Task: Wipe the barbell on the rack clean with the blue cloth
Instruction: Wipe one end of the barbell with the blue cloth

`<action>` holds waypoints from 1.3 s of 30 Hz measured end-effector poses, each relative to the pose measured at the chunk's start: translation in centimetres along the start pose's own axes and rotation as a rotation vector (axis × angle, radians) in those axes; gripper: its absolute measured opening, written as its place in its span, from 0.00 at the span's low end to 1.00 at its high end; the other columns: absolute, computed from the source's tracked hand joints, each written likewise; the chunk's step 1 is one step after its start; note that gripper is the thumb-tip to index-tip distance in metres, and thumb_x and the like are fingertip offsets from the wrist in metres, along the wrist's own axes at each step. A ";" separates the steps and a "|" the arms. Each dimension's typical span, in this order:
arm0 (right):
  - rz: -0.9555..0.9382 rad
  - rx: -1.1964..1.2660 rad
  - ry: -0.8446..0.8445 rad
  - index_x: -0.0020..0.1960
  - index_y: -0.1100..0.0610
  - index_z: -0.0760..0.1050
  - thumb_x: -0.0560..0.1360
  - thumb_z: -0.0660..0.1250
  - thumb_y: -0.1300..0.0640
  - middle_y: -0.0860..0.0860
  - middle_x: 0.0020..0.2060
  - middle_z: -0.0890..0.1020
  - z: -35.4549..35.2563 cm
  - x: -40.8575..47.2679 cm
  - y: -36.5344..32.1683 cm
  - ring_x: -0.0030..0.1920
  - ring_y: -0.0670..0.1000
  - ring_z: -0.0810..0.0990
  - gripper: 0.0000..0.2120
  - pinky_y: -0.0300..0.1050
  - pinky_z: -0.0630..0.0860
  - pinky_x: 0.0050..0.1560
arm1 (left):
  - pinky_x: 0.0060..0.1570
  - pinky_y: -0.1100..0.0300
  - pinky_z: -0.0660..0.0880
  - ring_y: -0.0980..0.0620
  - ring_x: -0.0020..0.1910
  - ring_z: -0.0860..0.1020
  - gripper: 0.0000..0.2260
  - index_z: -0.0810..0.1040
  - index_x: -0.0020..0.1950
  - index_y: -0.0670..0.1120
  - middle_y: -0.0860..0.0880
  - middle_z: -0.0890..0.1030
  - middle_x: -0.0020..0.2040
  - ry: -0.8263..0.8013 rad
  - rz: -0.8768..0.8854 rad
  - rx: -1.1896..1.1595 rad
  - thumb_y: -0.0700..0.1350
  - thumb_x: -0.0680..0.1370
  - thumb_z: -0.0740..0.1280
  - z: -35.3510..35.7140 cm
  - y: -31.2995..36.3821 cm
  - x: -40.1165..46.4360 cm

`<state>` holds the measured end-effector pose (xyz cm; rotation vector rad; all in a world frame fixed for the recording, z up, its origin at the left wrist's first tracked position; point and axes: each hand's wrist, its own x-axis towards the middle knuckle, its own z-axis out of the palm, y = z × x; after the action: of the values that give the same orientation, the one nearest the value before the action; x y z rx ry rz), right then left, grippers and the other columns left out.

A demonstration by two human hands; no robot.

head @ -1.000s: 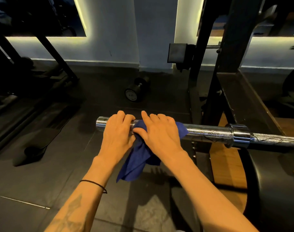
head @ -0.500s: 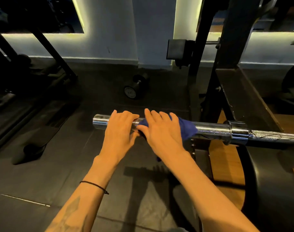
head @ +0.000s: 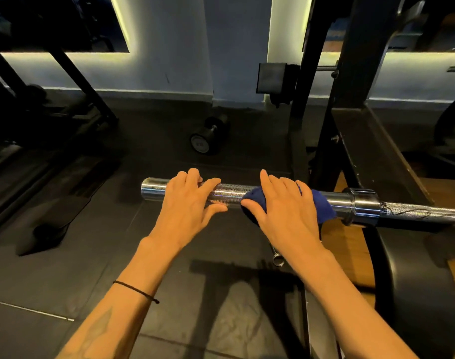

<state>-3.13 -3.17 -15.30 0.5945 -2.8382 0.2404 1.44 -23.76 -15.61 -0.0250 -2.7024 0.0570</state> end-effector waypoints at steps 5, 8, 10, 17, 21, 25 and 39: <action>-0.009 0.037 -0.060 0.75 0.57 0.65 0.83 0.54 0.38 0.53 0.62 0.79 0.2 1.4 -3.2 0.63 0.55 0.76 0.30 0.58 0.64 0.71 | 0.66 0.40 0.68 0.44 0.55 0.76 0.25 0.77 0.64 0.44 0.44 0.77 0.57 -0.061 -0.015 -0.226 0.53 0.71 0.77 0.2 0.3 0.4; -0.140 0.010 -0.092 0.79 0.59 0.58 0.85 0.52 0.42 0.55 0.68 0.74 0.9 2.3 -6.1 0.68 0.57 0.73 0.30 0.59 0.62 0.73 | 0.65 0.46 0.67 0.45 0.54 0.78 0.16 0.77 0.61 0.45 0.47 0.80 0.55 -0.005 -0.022 -0.290 0.45 0.74 0.71 0.1 0.8 0.3; -0.193 0.015 -0.108 0.81 0.60 0.53 0.85 0.51 0.45 0.56 0.72 0.71 1.1 2.3 -7.0 0.71 0.57 0.70 0.30 0.58 0.59 0.75 | 0.60 0.51 0.69 0.47 0.48 0.77 0.12 0.77 0.58 0.46 0.49 0.80 0.50 0.043 -0.028 -0.296 0.44 0.75 0.67 0.0 1.1 0.0; -0.139 -0.070 -0.010 0.79 0.52 0.62 0.80 0.47 0.32 0.52 0.65 0.78 0.5 0.7 -1.5 0.66 0.56 0.74 0.35 0.55 0.68 0.67 | 0.50 0.50 0.69 0.46 0.47 0.72 0.27 0.74 0.60 0.47 0.47 0.74 0.51 0.052 -0.084 -0.091 0.46 0.65 0.79 0.5 1.7 -0.2; -0.037 -0.094 0.006 0.78 0.53 0.66 0.79 0.46 0.32 0.53 0.66 0.79 -0.1 -0.4 1.0 0.67 0.57 0.75 0.37 0.58 0.69 0.70 | 0.53 0.46 0.70 0.43 0.50 0.71 0.31 0.75 0.66 0.47 0.44 0.73 0.53 0.056 -0.067 -0.015 0.49 0.66 0.80 0.8 2.1 -0.3; -0.028 -0.059 -0.042 0.78 0.56 0.64 0.81 0.49 0.35 0.53 0.63 0.79 -0.2 0.4 -0.5 0.63 0.57 0.77 0.35 0.59 0.69 0.68 | 0.72 0.31 0.57 0.42 0.67 0.71 0.30 0.72 0.70 0.45 0.43 0.74 0.65 0.019 -0.005 -0.035 0.55 0.72 0.73 1.2 2.4 -0.8; -0.097 -0.044 -0.022 0.78 0.54 0.64 0.80 0.47 0.31 0.52 0.60 0.81 0.1 0.9 -0.2 0.62 0.55 0.77 0.37 0.55 0.70 0.66 | 0.64 0.47 0.70 0.45 0.57 0.76 0.31 0.74 0.69 0.44 0.45 0.78 0.59 0.026 0.048 -0.138 0.41 0.67 0.78 0.6 2.1 -0.4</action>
<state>-3.82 -3.73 -15.18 0.7274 -2.8177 0.1554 1.54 -21.66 -16.37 -0.1310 -2.6750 -0.1141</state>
